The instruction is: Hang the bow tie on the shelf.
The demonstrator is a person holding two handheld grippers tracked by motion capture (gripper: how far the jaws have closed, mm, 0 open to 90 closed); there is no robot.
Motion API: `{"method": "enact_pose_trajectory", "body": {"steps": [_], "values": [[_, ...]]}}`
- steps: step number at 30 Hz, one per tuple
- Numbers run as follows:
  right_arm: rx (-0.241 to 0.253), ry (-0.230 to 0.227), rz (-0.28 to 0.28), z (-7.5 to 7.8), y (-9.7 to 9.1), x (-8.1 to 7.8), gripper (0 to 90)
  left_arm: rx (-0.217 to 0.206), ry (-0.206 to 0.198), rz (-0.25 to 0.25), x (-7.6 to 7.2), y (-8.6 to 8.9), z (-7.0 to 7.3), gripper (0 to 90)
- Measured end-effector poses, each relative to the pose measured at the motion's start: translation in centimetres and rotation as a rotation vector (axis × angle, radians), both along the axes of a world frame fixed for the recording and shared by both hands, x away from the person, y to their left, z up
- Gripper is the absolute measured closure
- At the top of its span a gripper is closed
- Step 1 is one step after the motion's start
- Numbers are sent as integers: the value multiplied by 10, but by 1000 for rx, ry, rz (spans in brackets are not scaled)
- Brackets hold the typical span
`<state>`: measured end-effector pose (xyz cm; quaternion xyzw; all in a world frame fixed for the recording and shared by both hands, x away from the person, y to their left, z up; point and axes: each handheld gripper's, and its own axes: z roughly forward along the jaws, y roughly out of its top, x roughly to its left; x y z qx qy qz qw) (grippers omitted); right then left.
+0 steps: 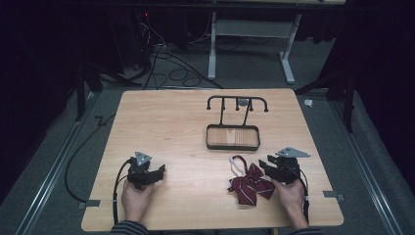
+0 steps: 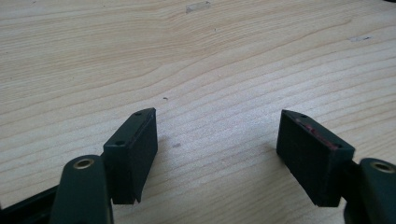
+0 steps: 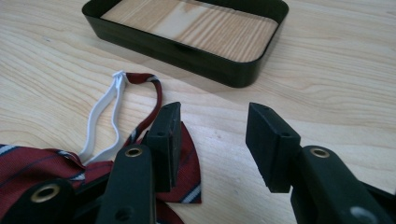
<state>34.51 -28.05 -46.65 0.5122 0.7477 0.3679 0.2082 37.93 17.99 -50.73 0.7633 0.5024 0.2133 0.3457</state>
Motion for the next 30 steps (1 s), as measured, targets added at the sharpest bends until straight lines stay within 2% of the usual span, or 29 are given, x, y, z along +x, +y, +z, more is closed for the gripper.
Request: {"method": "enact_pose_trajectory", "body": {"steps": [12, 30], "values": [[0, 9, 55, 2, 16, 8, 599, -1, 0, 1, 0, 0, 0, 297], [-19, 64, 90, -3, 37, 28, 632, -3, 0, 0, 0, 0, 0, 296]]}}
